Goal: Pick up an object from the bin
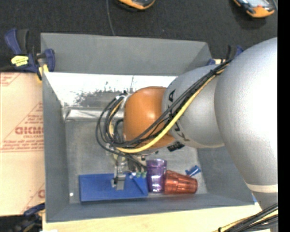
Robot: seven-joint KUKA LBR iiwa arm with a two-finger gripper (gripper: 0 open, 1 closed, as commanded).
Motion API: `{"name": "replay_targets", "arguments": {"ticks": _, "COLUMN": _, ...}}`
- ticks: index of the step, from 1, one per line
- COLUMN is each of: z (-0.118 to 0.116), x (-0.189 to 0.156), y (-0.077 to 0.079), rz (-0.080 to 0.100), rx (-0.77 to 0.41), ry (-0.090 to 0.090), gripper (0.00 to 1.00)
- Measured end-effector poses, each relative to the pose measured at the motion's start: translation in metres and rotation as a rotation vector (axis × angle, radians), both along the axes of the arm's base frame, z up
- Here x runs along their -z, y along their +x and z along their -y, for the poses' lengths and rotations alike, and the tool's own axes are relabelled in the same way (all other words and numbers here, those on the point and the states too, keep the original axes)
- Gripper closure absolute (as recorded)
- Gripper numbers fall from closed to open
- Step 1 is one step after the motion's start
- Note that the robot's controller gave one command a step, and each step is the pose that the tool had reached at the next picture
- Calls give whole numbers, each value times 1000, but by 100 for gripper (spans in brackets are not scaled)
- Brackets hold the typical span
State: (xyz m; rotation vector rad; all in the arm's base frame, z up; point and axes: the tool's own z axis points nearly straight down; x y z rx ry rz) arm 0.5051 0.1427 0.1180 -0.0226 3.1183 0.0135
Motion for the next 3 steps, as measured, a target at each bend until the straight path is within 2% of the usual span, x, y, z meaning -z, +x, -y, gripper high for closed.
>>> {"name": "replay_targets", "arguments": {"ticks": 1, "z": 7, "x": 9, "y": -6, "rz": 0, "rx": 35, "ry": 1, "gripper": 0}}
{"name": "replay_targets", "arguments": {"ticks": 2, "z": 35, "x": 35, "y": 9, "rz": 0, "rx": 111, "ry": 5, "gripper": 0}}
{"name": "replay_targets", "arguments": {"ticks": 3, "z": 60, "x": 39, "y": -14, "rz": 3, "rx": 205, "ry": 9, "gripper": 0}}
